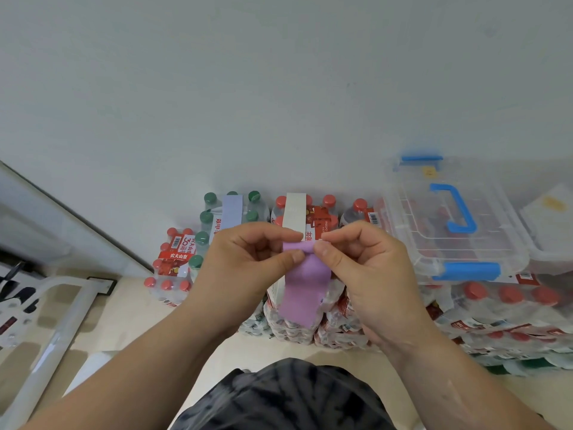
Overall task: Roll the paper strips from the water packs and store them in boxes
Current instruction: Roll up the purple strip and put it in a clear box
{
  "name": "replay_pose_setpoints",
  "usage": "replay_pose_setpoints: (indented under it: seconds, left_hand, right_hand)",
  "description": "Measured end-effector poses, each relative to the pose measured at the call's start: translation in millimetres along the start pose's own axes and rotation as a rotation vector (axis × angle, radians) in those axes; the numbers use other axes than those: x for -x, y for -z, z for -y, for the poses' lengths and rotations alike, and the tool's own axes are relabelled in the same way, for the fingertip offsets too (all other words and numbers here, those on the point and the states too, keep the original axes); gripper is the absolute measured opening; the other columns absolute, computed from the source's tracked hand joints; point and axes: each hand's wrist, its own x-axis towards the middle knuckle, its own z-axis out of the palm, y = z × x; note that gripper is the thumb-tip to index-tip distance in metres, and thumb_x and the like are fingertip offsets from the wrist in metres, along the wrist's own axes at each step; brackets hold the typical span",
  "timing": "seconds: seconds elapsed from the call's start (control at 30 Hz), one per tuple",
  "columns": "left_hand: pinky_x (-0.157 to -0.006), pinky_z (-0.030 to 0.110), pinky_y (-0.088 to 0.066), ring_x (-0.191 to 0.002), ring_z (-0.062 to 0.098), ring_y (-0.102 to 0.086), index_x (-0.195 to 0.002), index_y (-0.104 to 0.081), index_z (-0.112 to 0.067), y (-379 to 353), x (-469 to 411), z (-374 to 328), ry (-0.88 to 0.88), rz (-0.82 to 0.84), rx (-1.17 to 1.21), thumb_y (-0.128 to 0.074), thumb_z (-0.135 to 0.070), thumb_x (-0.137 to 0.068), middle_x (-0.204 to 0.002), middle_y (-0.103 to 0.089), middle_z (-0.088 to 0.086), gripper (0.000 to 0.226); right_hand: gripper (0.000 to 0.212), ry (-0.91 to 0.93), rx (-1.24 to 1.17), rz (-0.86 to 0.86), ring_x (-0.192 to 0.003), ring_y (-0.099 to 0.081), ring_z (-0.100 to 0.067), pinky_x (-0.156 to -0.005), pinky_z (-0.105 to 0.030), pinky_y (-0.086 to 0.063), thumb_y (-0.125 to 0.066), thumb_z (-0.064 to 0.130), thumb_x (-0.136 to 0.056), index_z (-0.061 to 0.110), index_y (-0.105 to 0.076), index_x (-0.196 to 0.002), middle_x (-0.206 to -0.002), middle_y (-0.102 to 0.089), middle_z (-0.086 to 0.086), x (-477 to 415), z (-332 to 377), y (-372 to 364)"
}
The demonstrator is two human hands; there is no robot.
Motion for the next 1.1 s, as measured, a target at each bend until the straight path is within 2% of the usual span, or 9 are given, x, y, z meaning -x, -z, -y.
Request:
replay_pose_setpoints:
  seconds: [0.13, 0.27, 0.37, 0.53, 0.63, 0.77, 0.9, 0.97, 1.1]
  left_hand:
    - [-0.082, 0.048, -0.061, -0.089, 0.042, -0.069, -0.088, -0.081, -0.02, -0.7, -1.1, 0.2, 0.007, -0.018, 0.0, -0.077, -0.025, -0.07, -0.087, -0.073, 0.024, 0.02]
    - [-0.08, 0.045, -0.059, -0.088, 0.043, -0.067, -0.086, -0.081, -0.019, -0.6, -1.2, 1.4, -0.011, -0.023, -0.013, -0.079, -0.017, -0.073, -0.085, -0.073, 0.023, 0.013]
    - [-0.081, 0.046, -0.059, -0.089, 0.043, -0.067, -0.086, -0.081, -0.017, -1.4, -1.2, 3.9, -0.016, -0.016, -0.014, -0.078, -0.002, -0.077, -0.086, -0.074, 0.022, 0.017]
    - [-0.076, 0.041, -0.06, -0.079, 0.038, -0.066, -0.089, -0.08, -0.015, -3.8, -0.7, 2.6, 0.005, -0.023, 0.05, -0.077, -0.014, -0.074, -0.089, -0.067, 0.034, 0.016]
    - [-0.08, 0.05, -0.059, -0.088, 0.048, -0.066, -0.089, -0.081, -0.015, -3.7, -0.7, 3.4, -0.003, -0.034, 0.01, -0.076, -0.002, -0.08, -0.088, -0.071, 0.028, 0.016]
    - [-0.084, 0.045, -0.06, -0.091, 0.042, -0.069, -0.09, -0.08, -0.016, -3.2, 0.2, 3.5, 0.002, -0.024, -0.008, -0.074, 0.003, -0.081, -0.088, -0.076, 0.018, 0.022]
    - [-0.085, 0.058, -0.057, -0.094, 0.05, -0.065, -0.093, -0.08, -0.015, -4.3, -0.3, 3.5, 0.037, -0.025, 0.033, -0.078, -0.013, -0.077, -0.092, -0.071, 0.031, 0.016]
    - [-0.085, 0.054, -0.059, -0.094, 0.045, -0.068, -0.091, -0.081, -0.017, -4.0, -1.4, 2.8, 0.04, -0.029, 0.021, -0.077, -0.018, -0.076, -0.09, -0.074, 0.024, 0.016]
    - [-0.082, 0.033, -0.062, -0.09, 0.032, -0.073, -0.09, -0.079, -0.015, -2.2, -1.2, 1.9, 0.026, 0.004, 0.012, -0.075, -0.003, -0.079, -0.087, -0.078, 0.011, 0.017]
  right_hand:
    - [0.024, 0.027, 0.018, 0.004, -0.086, -0.075, -0.025, -0.083, -0.044, -0.062, -0.078, 0.026, -0.073, 0.011, -0.073, -0.091, -0.086, -0.079, -0.005, -0.1, 1.9, 0.0]
    - [0.026, 0.008, 0.0, -0.006, -0.083, -0.075, -0.027, -0.078, -0.042, -0.063, -0.075, 0.032, -0.073, 0.017, -0.075, -0.094, -0.083, -0.078, -0.008, 1.1, 0.4, 0.2]
    - [0.017, 0.014, 0.007, -0.012, -0.082, -0.075, -0.017, -0.077, -0.032, -0.062, -0.075, 0.027, -0.076, 0.017, -0.077, -0.089, -0.084, -0.079, -0.002, 0.1, -1.1, 1.0]
    - [0.008, 0.013, 0.037, -0.012, -0.084, -0.075, -0.019, -0.083, -0.039, -0.062, -0.077, 0.013, -0.084, 0.017, -0.077, -0.092, -0.086, -0.079, -0.002, -0.8, -2.1, 2.7]
    - [0.016, -0.03, -0.011, -0.017, -0.085, -0.076, -0.022, -0.082, -0.041, -0.063, -0.076, 0.019, -0.083, 0.016, -0.076, -0.099, -0.086, -0.078, -0.006, 0.2, -2.5, 2.1]
    - [0.013, -0.05, 0.008, 0.019, -0.087, -0.076, -0.024, -0.078, -0.042, -0.064, -0.073, 0.017, -0.086, 0.014, -0.077, -0.098, -0.088, -0.078, -0.008, 0.6, -4.2, 3.0]
    - [0.012, -0.028, 0.02, 0.018, -0.085, -0.075, -0.019, -0.08, -0.035, -0.063, -0.074, 0.01, -0.086, 0.016, -0.077, -0.096, -0.088, -0.079, -0.003, -0.5, -3.1, 3.2]
    - [0.012, -0.021, 0.019, 0.036, -0.085, -0.075, -0.018, -0.079, -0.035, -0.063, -0.075, 0.017, -0.083, 0.018, -0.077, -0.095, -0.087, -0.079, -0.003, 0.0, -2.3, 2.6]
    - [0.025, -0.009, -0.003, 0.063, -0.082, -0.076, -0.018, -0.074, -0.03, -0.063, -0.074, 0.032, -0.073, 0.017, -0.076, -0.093, -0.084, -0.078, -0.005, 1.9, 0.3, 1.2]
